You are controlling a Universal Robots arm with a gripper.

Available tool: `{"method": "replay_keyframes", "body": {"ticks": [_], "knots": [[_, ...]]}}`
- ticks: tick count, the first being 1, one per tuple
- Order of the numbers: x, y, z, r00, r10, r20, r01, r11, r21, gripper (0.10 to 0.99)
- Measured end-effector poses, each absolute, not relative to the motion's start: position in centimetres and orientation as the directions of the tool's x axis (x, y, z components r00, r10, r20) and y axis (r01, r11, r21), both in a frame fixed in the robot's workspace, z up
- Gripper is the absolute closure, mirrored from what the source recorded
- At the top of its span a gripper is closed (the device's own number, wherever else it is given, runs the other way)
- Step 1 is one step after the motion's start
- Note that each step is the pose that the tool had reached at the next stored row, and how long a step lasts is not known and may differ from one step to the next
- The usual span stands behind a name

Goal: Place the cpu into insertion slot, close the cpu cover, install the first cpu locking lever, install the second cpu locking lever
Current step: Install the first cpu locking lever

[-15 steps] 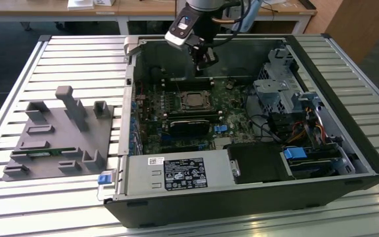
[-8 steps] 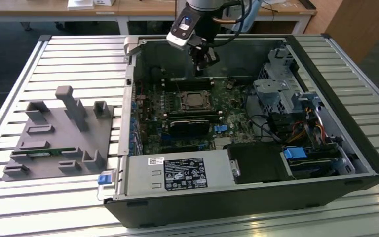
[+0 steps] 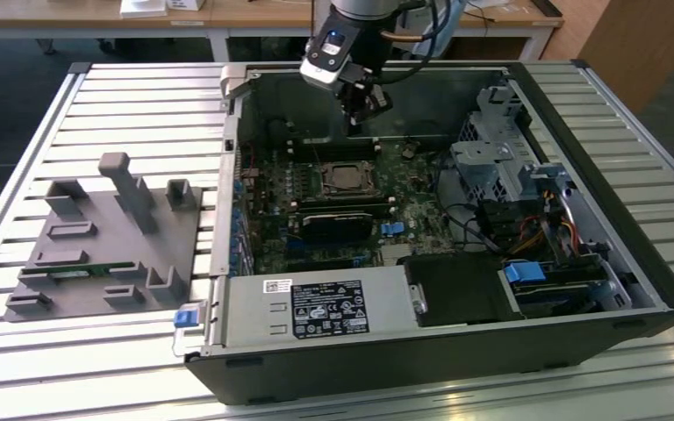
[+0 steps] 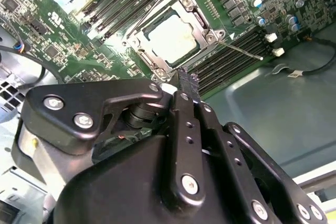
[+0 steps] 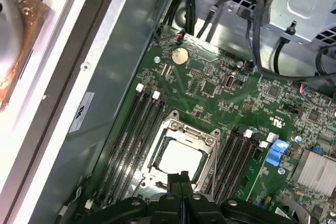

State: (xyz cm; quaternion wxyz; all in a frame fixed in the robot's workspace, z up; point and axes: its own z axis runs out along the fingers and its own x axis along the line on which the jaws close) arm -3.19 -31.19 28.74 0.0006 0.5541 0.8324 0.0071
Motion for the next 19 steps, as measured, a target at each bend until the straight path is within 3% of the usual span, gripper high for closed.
{"method": "replay_keyframes", "body": {"ticks": [19], "knots": [[-3.19,-31.19,28.54,-0.645,0.764,0.005,0.764,0.645,0.011,0.98]]}}
